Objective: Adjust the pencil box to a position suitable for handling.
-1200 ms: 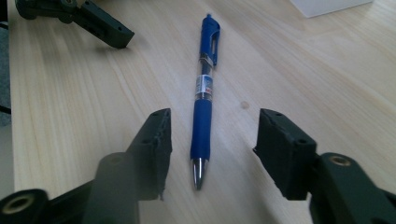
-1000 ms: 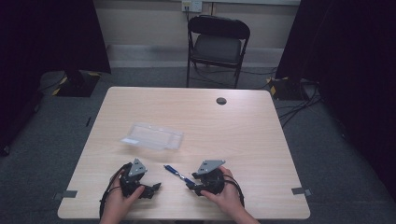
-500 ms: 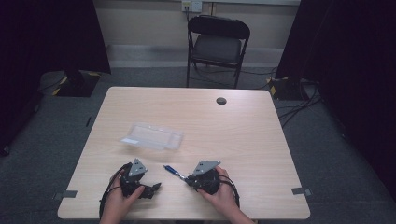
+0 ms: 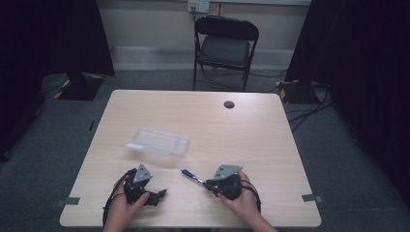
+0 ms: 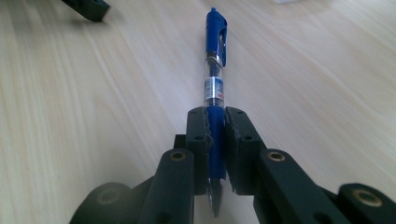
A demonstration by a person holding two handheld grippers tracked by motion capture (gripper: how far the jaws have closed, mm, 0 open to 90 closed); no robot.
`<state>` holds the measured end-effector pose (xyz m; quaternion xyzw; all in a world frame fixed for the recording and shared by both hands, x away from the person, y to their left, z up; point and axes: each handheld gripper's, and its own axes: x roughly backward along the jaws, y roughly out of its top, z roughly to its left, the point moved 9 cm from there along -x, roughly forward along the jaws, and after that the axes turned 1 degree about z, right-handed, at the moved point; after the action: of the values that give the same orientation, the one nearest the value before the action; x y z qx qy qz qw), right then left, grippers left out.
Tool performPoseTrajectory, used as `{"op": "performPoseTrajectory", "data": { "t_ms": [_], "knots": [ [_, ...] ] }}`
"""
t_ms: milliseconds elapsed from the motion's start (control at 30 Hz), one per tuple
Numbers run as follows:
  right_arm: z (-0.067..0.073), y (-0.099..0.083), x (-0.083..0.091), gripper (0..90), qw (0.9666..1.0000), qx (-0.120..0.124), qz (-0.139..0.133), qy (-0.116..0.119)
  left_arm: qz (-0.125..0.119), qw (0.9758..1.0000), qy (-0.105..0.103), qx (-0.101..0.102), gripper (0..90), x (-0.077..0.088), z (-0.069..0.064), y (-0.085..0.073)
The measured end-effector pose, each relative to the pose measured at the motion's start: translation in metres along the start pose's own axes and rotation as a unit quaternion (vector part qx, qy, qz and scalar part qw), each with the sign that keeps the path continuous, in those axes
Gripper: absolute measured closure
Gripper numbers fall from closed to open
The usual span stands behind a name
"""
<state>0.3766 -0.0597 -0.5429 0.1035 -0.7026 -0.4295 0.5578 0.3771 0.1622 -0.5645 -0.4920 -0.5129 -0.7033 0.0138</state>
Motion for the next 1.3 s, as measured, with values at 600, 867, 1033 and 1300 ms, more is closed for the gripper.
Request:
{"op": "performPoseTrajectory", "data": {
  "t_ms": [600, 867, 1033, 1300],
  "knots": [
    [-0.072, -0.065, 0.051, 80.6, 0.9939, -0.092, -0.006, -0.060, 0.000, 1.0000, 0.000, 0.000, 4.8, 0.000, 0.000, 0.000],
    [-0.073, -0.067, 0.051, 76.9, 0.9930, -0.103, -0.017, -0.055, 0.000, 1.0000, 0.000, 0.000, 4.7, 0.000, 0.000, 0.000],
    [-0.076, -0.069, 0.054, 60.1, 0.9918, -0.108, -0.022, -0.066, 0.000, 1.0000, 0.000, 0.000, 4.7, 0.000, 0.000, 0.000],
    [-0.084, -0.075, 0.058, 28.3, 0.9910, -0.107, -0.031, -0.075, 0.000, 1.0000, 0.000, -0.001, 4.8, 0.000, 0.000, 0.000]
  ]
}}
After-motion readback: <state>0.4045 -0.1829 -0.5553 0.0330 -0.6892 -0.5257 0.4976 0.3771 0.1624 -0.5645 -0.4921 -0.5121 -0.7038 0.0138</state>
